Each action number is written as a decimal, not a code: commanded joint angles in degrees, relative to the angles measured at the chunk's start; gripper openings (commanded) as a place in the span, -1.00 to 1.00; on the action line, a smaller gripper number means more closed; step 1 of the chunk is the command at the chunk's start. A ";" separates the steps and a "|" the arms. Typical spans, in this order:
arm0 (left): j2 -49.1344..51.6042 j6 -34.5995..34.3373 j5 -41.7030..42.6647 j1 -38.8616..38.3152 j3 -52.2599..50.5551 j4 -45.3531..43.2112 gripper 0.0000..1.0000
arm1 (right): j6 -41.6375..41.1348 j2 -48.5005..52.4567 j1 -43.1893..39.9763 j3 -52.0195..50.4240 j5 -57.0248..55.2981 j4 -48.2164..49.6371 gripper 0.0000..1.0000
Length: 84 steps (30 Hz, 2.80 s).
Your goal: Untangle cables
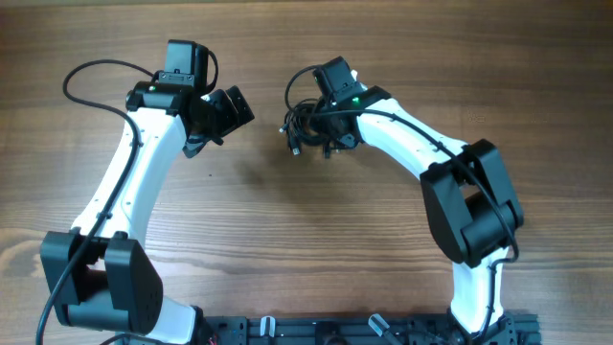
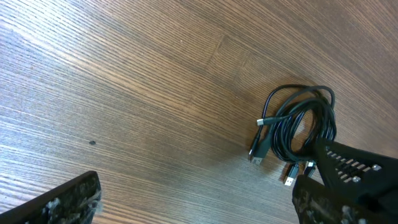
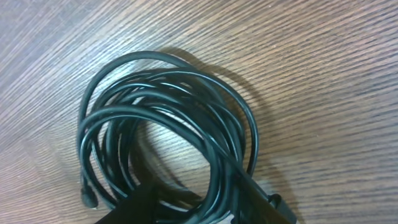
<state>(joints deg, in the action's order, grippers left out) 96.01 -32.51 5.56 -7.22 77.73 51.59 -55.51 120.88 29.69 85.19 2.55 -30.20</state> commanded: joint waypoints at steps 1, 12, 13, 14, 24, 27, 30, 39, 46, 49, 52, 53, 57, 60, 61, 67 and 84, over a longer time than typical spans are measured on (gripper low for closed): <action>0.44 -0.98 -0.94 0.26 0.00 -0.11 1.00 | -0.17 4.76 0.13 -0.50 0.44 0.20 -0.25; 0.44 -0.98 -0.92 0.26 0.00 -0.17 1.00 | 8.76 4.22 0.13 0.11 4.81 -1.18 -0.05; 0.44 -0.98 -0.92 0.26 0.00 -0.35 1.00 | 8.83 3.91 0.13 0.28 6.67 -1.20 0.00; 0.44 -0.98 -0.94 0.26 0.00 -0.42 1.00 | 8.81 3.58 0.13 0.92 8.20 -1.27 0.00; 0.44 -0.98 -0.94 0.26 0.00 -0.37 1.00 | 1.01 2.97 0.35 9.38 9.40 -8.83 -0.25; 0.44 -0.98 -0.94 0.26 0.00 -0.39 1.00 | -2.32 3.04 1.16 8.85 7.69 -8.92 -0.27; 0.44 -0.98 -0.92 0.26 0.00 -0.39 1.00 | -9.77 3.63 3.06 6.93 1.75 -10.08 -0.14; 0.44 -0.96 -0.92 0.26 0.00 -0.39 1.00 | -15.15 5.44 4.00 6.23 -3.82 -7.52 -0.10; 0.44 -0.96 -0.92 0.26 0.00 -0.35 1.00 | -14.60 7.17 3.85 6.25 -4.92 -6.40 -0.29; 0.44 -0.98 -0.92 0.26 0.00 -0.35 0.99 | -7.45 7.17 3.08 6.25 -5.75 -4.57 -0.66; 0.44 -0.96 -0.92 0.26 0.00 -0.35 1.00 | 0.35 6.51 1.44 7.19 -0.79 -4.68 -0.92; 0.44 -0.79 -0.42 0.26 0.00 -0.09 1.00 | 1.57 5.31 1.01 7.45 1.09 -4.98 -0.92; 0.44 11.34 16.94 0.26 0.00 -1.40 1.00 | 13.90 -3.63 0.00 7.48 8.74 -5.05 -0.91; 0.44 11.37 28.22 0.26 0.00 -1.46 0.99 | 20.96 -11.87 0.02 7.48 18.03 -5.46 -0.91; 0.44 11.37 30.40 0.26 0.02 -1.44 0.95 | 22.56 -13.29 0.02 7.48 20.39 -5.66 -0.91; 0.44 11.30 40.70 0.26 0.02 -0.74 0.52 | 23.96 -19.52 0.02 7.48 32.37 -7.41 -0.92; 0.44 -0.98 4.61 0.26 0.00 7.02 -0.77 | 24.22 -25.33 -5.73 7.48 29.75 -18.62 -0.92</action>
<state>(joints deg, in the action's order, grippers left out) 96.01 -32.01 22.11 -8.47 78.08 57.71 -34.59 100.66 26.59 91.83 31.90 -48.95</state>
